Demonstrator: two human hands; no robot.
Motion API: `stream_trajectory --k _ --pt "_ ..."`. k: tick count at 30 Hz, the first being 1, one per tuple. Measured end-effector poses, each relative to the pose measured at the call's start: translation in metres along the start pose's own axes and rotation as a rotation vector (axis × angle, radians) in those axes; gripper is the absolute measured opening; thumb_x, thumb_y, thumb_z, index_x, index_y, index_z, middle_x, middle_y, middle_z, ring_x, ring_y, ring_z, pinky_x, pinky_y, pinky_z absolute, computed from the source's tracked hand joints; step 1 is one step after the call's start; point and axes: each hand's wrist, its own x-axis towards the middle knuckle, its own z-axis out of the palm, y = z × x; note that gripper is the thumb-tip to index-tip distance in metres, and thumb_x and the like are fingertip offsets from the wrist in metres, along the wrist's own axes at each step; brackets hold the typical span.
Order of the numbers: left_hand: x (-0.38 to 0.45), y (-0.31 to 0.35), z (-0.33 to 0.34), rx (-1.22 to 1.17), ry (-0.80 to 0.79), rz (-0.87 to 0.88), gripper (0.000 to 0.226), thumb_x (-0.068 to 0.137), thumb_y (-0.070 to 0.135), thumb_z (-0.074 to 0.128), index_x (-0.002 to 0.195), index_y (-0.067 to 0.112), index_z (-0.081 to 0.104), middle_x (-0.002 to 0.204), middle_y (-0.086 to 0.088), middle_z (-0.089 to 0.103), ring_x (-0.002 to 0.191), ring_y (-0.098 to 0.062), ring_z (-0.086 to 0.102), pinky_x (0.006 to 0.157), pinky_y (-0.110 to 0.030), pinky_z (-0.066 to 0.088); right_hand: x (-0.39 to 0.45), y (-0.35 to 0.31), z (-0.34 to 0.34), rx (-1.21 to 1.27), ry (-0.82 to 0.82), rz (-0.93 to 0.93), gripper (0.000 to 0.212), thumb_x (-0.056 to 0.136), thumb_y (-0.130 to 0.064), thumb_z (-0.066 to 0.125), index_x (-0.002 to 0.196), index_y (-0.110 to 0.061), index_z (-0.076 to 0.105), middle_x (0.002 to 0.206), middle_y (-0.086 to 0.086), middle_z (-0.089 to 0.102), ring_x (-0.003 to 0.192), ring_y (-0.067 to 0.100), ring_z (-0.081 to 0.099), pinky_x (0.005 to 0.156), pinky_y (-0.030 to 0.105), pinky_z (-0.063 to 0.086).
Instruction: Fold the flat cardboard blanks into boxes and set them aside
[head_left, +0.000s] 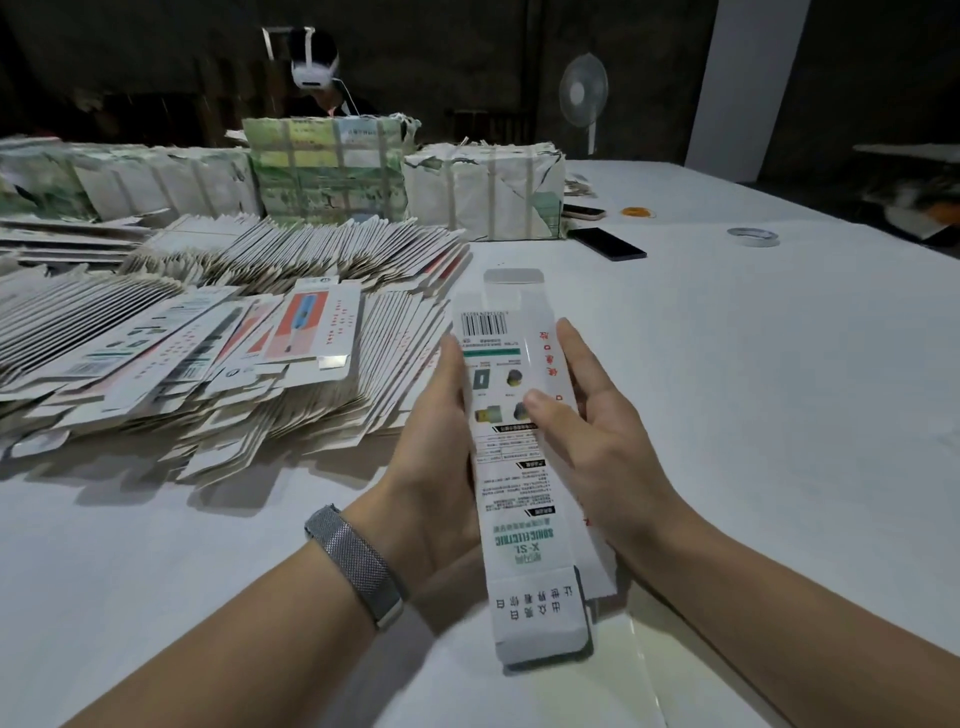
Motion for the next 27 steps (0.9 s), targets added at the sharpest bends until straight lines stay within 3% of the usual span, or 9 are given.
stream_trajectory --k 3,7,11,13,16,18,22,27 --pt "-0.001 0.001 -0.001 -0.077 -0.069 -0.024 0.082 0.097 0.074 0.020 0.112 0.018 0.078 0.121 -0.014 0.073 0.107 -0.031 0.073 0.082 -0.043 0.062 -0.001 -0.002 0.001 0.003 0.007 -0.013 0.060 0.102 -0.017 0.053 0.153 -0.040 0.031 0.128 -0.006 0.067 0.103 0.021 0.072 0.078 0.037 0.062" --pt "-0.001 -0.002 0.001 0.001 -0.033 -0.001 0.080 0.095 0.076 0.021 0.095 0.026 0.084 0.108 -0.010 0.078 0.095 -0.026 0.077 0.069 -0.035 0.062 -0.003 0.000 0.004 0.007 0.025 -0.007 0.057 0.102 -0.017 0.054 0.151 -0.037 0.033 0.137 0.000 0.058 0.110 0.020 0.069 0.082 0.035 0.061" --pt "0.002 -0.006 0.003 0.073 0.076 0.054 0.076 0.096 0.074 0.024 0.084 0.029 0.084 0.101 -0.010 0.079 0.085 -0.025 0.078 0.060 -0.034 0.061 -0.003 0.002 0.002 0.069 -0.044 0.028 0.058 0.102 -0.013 0.051 0.154 -0.029 0.032 0.125 -0.001 0.069 0.099 0.018 0.073 0.073 0.027 0.059" --pt "0.003 -0.006 0.003 0.093 0.123 0.073 0.079 0.096 0.073 0.027 0.082 0.021 0.084 0.096 -0.012 0.079 0.078 -0.024 0.078 0.059 -0.033 0.062 -0.003 0.002 0.002 0.097 -0.069 0.022 0.056 0.102 -0.010 0.049 0.153 -0.028 0.034 0.116 -0.003 0.073 0.098 0.018 0.074 0.073 0.025 0.059" --pt "0.005 -0.007 0.002 0.133 0.190 0.110 0.076 0.099 0.067 0.030 0.098 0.010 0.080 0.088 -0.013 0.077 0.069 -0.023 0.076 0.056 -0.029 0.060 -0.001 0.002 0.002 0.111 -0.097 -0.006 0.051 0.102 -0.011 0.050 0.149 -0.029 0.040 0.119 -0.001 0.072 0.105 0.023 0.072 0.079 0.029 0.059" --pt "0.006 -0.008 0.002 0.196 0.219 0.145 0.065 0.102 0.062 0.033 0.112 0.011 0.074 0.091 -0.013 0.078 0.070 -0.023 0.076 0.055 -0.029 0.059 0.000 0.003 0.002 0.107 -0.085 -0.020 0.054 0.096 -0.016 0.055 0.147 -0.029 0.044 0.117 0.001 0.073 0.105 0.024 0.072 0.080 0.030 0.059" --pt "0.003 -0.008 0.002 0.286 0.221 0.181 0.056 0.101 0.057 0.039 0.118 0.014 0.071 0.089 -0.012 0.079 0.067 -0.021 0.076 0.051 -0.028 0.058 0.004 0.002 0.000 0.069 -0.053 -0.041 0.057 0.086 -0.021 0.057 0.142 -0.029 0.049 0.112 0.001 0.074 0.101 0.022 0.073 0.079 0.029 0.059" --pt "0.003 -0.003 0.000 0.338 0.153 0.181 0.055 0.102 0.054 0.039 0.128 0.013 0.065 0.094 -0.010 0.078 0.073 -0.021 0.075 0.058 -0.030 0.059 0.007 -0.003 -0.004 0.037 -0.030 -0.082 0.061 0.082 -0.018 0.058 0.138 -0.038 0.048 0.104 -0.001 0.075 0.095 0.020 0.074 0.075 0.027 0.059"
